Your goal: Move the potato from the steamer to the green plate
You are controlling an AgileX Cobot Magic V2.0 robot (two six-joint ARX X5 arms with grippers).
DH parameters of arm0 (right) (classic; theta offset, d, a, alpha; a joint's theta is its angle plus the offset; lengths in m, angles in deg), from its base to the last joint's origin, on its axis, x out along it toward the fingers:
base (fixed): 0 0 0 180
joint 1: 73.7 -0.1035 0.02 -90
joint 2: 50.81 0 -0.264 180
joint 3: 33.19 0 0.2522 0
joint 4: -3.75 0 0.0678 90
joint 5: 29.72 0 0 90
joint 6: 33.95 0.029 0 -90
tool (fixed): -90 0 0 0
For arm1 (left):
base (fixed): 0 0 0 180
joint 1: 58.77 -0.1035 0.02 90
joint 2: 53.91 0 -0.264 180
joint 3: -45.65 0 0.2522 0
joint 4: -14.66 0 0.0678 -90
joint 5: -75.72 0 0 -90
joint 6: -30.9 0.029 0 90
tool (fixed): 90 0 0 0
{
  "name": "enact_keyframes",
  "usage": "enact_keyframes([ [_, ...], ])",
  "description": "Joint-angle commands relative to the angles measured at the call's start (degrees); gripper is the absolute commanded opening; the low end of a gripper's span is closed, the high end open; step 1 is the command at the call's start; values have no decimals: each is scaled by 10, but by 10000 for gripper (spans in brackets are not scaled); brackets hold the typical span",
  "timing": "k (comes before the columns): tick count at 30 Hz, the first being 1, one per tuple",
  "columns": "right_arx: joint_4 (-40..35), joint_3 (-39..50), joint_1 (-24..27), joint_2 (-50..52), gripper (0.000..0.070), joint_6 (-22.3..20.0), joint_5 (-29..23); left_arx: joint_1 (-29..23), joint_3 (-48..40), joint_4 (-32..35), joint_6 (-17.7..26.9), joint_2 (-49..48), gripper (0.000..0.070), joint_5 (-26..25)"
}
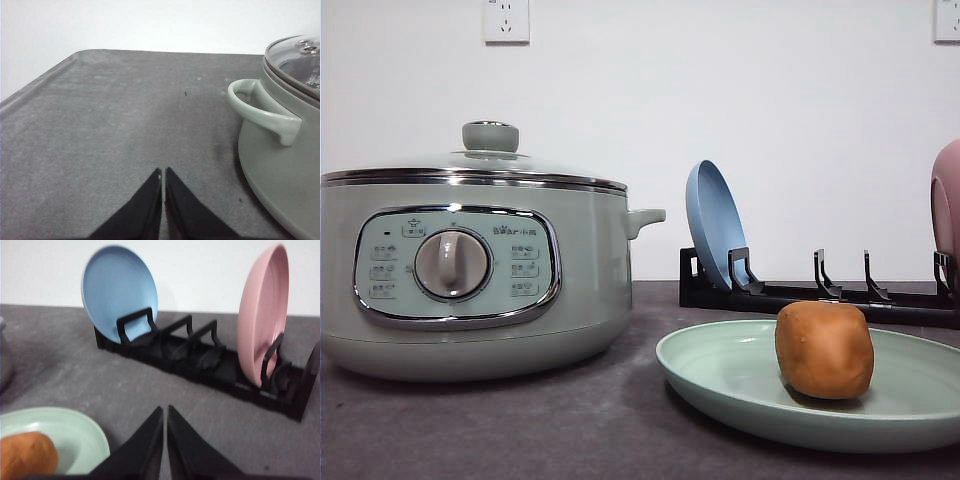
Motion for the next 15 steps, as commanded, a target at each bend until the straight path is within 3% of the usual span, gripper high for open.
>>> enact_keyframes([
  [1,21,3,-1,1,1,7,0,0,-12,-3,-4,-1,2,1],
  [15,25,3,-1,1,1,13,0,0,-12,-3,-4,-1,2,1],
])
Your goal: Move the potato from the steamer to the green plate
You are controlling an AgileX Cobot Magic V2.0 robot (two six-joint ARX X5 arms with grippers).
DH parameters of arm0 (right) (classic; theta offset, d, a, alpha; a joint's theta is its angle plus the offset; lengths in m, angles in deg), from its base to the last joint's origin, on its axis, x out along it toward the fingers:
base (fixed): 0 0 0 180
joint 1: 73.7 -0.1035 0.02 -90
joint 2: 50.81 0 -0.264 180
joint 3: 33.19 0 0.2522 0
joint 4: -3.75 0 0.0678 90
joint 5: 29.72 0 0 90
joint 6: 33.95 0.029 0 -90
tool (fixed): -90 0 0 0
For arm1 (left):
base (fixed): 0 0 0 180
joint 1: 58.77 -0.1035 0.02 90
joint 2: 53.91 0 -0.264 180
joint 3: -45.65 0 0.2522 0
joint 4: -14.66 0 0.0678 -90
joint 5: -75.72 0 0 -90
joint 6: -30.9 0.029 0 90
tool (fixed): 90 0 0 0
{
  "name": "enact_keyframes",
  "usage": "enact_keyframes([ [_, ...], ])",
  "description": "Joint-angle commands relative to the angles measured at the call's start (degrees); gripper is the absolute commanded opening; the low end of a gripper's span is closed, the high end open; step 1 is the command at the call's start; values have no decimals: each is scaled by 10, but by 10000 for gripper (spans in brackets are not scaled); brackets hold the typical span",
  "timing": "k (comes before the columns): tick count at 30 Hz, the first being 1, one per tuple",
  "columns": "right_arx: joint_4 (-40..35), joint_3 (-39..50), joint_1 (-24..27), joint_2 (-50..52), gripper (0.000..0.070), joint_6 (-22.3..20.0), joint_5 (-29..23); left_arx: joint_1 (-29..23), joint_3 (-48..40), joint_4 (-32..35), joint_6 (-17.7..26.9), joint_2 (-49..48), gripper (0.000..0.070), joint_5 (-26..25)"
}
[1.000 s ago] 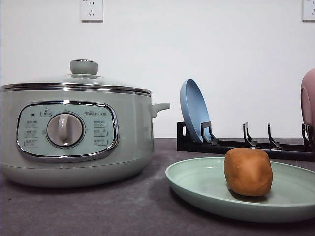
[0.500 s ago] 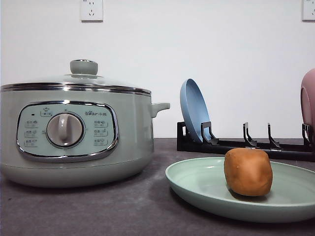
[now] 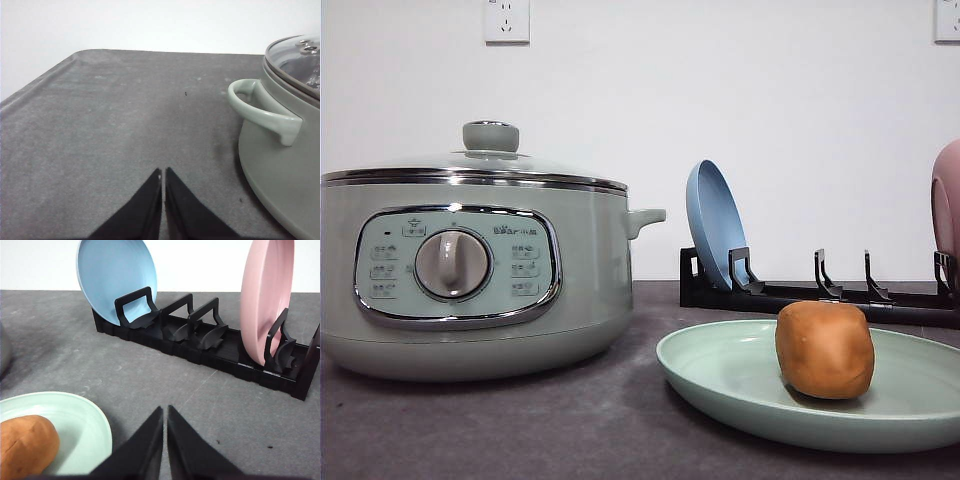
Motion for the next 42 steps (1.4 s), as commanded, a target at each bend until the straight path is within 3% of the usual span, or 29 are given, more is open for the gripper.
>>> enact_keyframes([
  [1,0,3,-1,2,1,7,0,0,-12,-3,-4,-1,1,1],
  [42,0,3,-1,2,1,7,0,0,-12,-3,-4,-1,2,1],
])
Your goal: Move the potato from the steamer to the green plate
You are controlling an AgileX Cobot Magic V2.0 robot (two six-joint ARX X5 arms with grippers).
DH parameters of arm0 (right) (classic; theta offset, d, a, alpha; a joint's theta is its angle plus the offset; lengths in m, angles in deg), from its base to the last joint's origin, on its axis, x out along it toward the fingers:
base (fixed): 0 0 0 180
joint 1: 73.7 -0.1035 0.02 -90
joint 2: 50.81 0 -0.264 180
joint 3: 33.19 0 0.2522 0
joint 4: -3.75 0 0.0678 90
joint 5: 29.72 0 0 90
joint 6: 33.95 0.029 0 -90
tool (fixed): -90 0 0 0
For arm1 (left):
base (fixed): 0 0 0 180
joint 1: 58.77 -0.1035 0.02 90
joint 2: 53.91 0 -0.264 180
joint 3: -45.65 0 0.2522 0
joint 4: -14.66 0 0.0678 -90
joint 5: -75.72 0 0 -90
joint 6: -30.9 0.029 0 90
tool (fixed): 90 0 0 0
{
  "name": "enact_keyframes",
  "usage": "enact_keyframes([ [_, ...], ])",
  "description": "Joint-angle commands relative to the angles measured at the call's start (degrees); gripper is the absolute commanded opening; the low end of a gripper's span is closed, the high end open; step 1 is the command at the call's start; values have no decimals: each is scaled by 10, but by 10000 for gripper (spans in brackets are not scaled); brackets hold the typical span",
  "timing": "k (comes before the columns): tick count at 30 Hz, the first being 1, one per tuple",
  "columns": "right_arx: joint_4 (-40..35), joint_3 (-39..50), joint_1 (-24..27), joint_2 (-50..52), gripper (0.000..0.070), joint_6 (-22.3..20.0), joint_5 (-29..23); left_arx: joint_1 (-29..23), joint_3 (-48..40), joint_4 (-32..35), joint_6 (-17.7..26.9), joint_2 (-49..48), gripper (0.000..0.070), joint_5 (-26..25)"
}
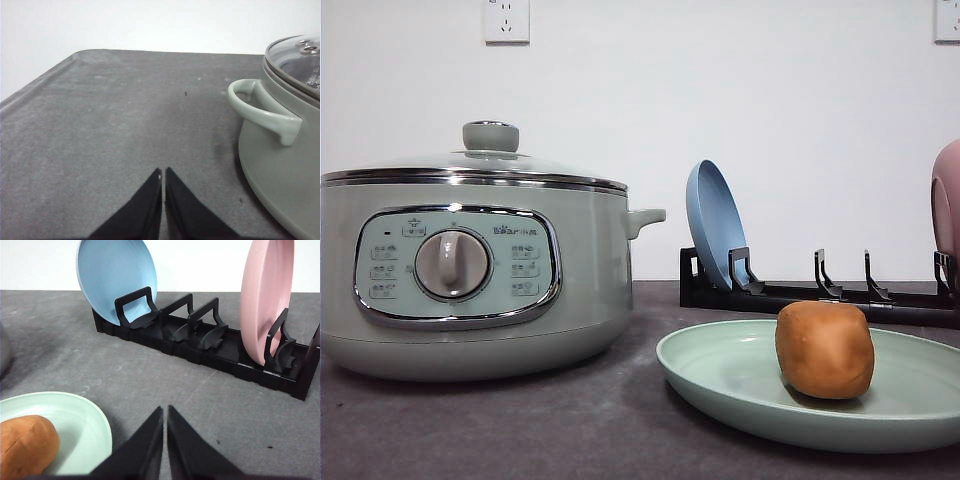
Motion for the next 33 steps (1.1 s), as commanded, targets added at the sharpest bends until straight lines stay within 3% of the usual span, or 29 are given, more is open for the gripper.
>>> enact_keyframes([
  [1,0,3,-1,2,1,7,0,0,-12,-3,-4,-1,2,1],
  [33,0,3,-1,2,1,7,0,0,-12,-3,-4,-1,1,1],
])
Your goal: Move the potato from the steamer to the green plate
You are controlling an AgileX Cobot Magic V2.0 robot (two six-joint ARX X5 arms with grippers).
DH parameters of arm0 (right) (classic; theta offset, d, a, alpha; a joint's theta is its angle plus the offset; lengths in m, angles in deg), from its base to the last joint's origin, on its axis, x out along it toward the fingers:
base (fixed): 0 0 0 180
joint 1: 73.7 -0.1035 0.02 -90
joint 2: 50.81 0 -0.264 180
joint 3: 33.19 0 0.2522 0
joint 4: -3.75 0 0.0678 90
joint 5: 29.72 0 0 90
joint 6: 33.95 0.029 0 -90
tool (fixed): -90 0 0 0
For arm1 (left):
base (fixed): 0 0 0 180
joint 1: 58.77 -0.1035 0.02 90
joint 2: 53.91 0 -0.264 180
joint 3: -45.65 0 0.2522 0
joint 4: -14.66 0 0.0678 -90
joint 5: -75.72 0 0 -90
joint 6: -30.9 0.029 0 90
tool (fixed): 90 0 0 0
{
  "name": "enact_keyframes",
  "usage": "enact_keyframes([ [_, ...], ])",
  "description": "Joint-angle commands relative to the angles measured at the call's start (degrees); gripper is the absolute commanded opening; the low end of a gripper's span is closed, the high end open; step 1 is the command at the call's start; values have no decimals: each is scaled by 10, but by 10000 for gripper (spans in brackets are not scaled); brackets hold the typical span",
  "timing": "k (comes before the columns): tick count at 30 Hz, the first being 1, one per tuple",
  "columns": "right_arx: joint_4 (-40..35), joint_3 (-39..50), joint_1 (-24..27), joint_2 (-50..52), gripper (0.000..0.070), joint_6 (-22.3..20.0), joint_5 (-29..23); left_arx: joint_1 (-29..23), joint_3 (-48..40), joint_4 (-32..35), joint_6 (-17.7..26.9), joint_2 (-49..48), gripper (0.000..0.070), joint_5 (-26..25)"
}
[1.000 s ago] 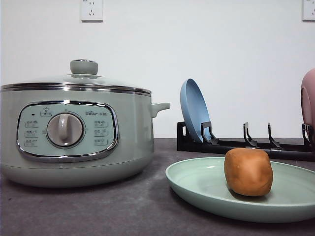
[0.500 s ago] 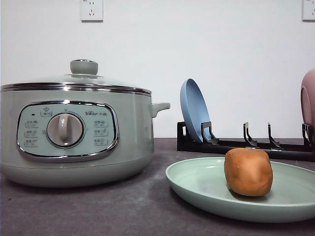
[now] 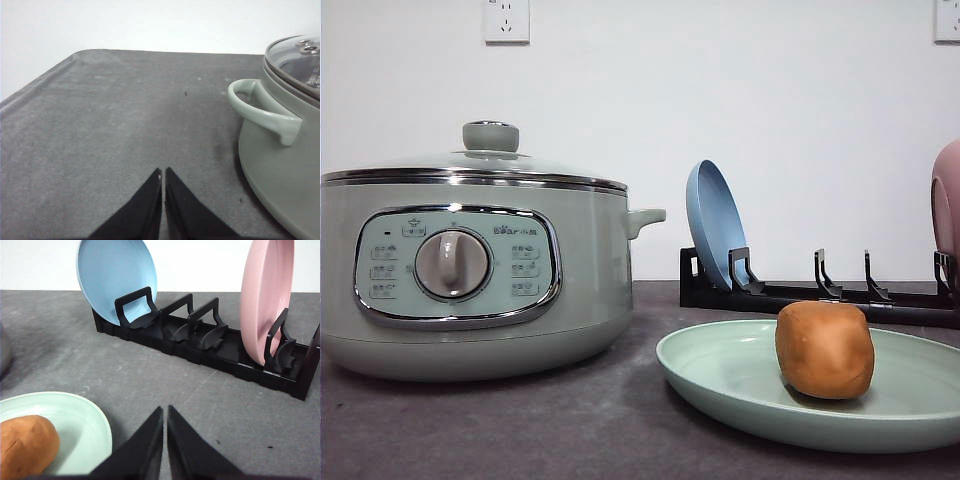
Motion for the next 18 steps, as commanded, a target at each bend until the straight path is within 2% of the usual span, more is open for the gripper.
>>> enact_keyframes([
  [1,0,3,-1,2,1,7,0,0,-12,-3,-4,-1,1,1],
  [18,0,3,-1,2,1,7,0,0,-12,-3,-4,-1,1,1],
])
